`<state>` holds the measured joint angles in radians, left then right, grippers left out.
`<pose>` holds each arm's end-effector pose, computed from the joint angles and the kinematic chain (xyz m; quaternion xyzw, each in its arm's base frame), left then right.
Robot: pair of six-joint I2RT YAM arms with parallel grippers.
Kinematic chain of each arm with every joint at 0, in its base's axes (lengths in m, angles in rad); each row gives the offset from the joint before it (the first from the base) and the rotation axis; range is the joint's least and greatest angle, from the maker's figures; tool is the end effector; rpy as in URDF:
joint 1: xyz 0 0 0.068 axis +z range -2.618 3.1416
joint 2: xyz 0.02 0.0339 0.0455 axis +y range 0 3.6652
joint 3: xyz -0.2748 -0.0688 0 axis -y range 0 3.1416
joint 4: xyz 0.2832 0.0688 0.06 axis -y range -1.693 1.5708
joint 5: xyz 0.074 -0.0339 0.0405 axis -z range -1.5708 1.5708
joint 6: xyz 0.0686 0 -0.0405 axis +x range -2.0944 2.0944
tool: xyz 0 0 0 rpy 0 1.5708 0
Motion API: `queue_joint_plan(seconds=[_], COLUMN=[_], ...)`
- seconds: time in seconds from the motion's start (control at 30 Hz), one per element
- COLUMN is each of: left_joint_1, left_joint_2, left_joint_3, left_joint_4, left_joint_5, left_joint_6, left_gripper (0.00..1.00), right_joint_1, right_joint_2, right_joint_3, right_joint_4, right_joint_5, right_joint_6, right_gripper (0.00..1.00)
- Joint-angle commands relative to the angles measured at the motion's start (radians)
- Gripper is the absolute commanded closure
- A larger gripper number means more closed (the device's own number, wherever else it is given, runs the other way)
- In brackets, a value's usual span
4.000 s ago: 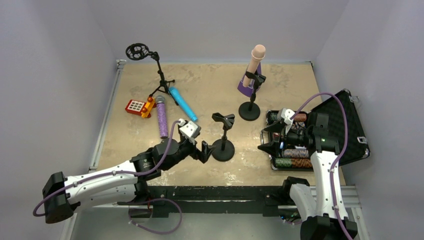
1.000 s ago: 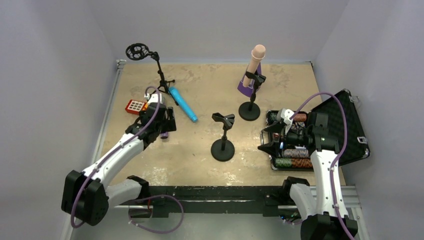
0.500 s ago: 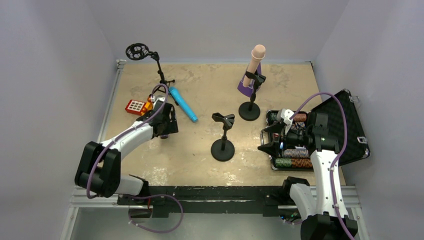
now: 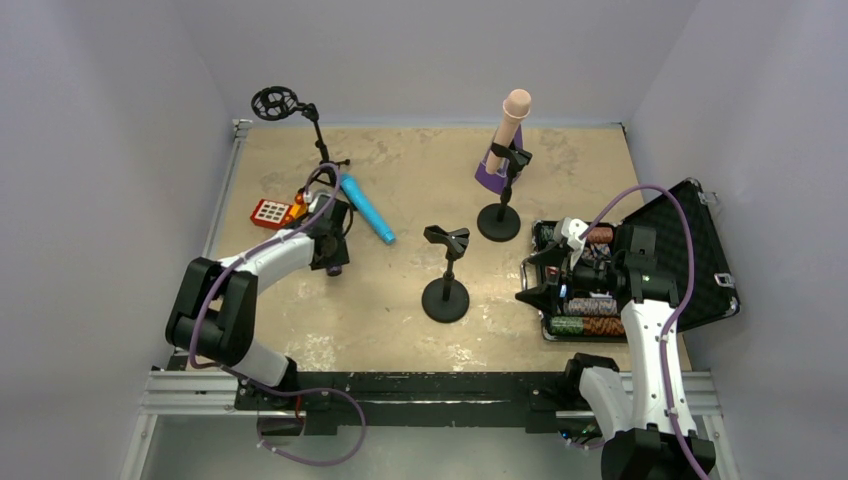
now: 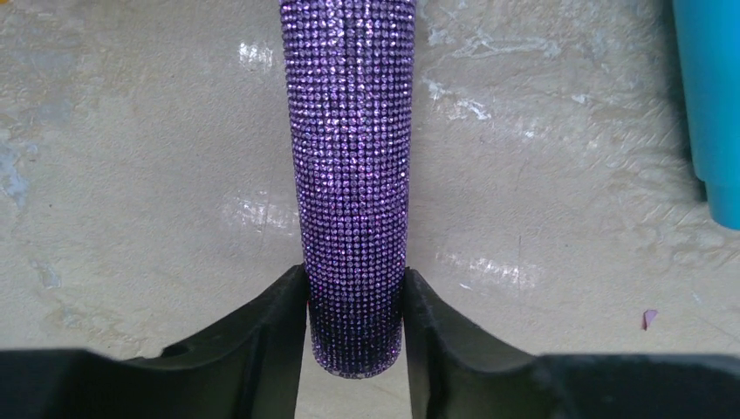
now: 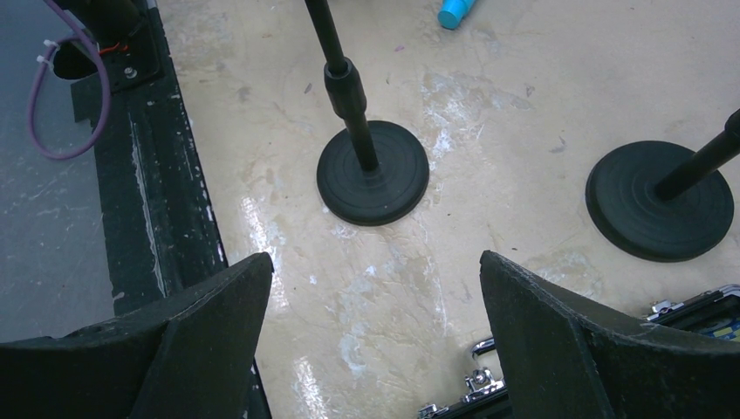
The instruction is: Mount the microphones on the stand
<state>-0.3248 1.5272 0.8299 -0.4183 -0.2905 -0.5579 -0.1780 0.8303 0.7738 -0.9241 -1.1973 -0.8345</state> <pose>0.3144 -0.0851 0.1267 -0.1445 0.9536 0.0321 0.2621 0.1844 0.0317 0.2780 -0.4100 0.6954 0.3550 0.4716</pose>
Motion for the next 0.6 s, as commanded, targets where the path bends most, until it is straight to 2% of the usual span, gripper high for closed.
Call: queue_joint_plan(seconds=[0.0,0.1,0.17,0.33,0.57], left_joint_1=[0.009,0.009,0.006,-0.093,-0.252], left_joint_2=[-0.003,-0.036,-0.079,-0.225,-0.352], left_joint_3=[0.034,0.006,-0.043,-0.181,-0.286], left_joint_4=[-0.012,-0.019,-0.004,-0.022,-0.081], left_joint_5=[0.021,0.083,0.149,0.227,0.241], left_joint_6=[-0.004,-0.012,-0.032,-0.104,-0.224], left_gripper=[0.65,0.87,0.93,0.94,0.93], right_joint_1=[-0.005,-0.004,-0.005,-0.006,-0.004], right_joint_2=[-0.014,-0.014,-0.014,-0.015,-0.017], right_joint_3=[0.040,0.041,0.043,0.046,0.048], right_joint_4=[-0.010,-0.013,-0.016,-0.022,-0.025], right_joint_5=[-0.029,-0.032,-0.035,-0.042,-0.044], right_joint_6=[-0.021,-0.023,-0.024,-0.032,-0.035], right_gripper=[0.07,0.07,0.07,0.07,0.07])
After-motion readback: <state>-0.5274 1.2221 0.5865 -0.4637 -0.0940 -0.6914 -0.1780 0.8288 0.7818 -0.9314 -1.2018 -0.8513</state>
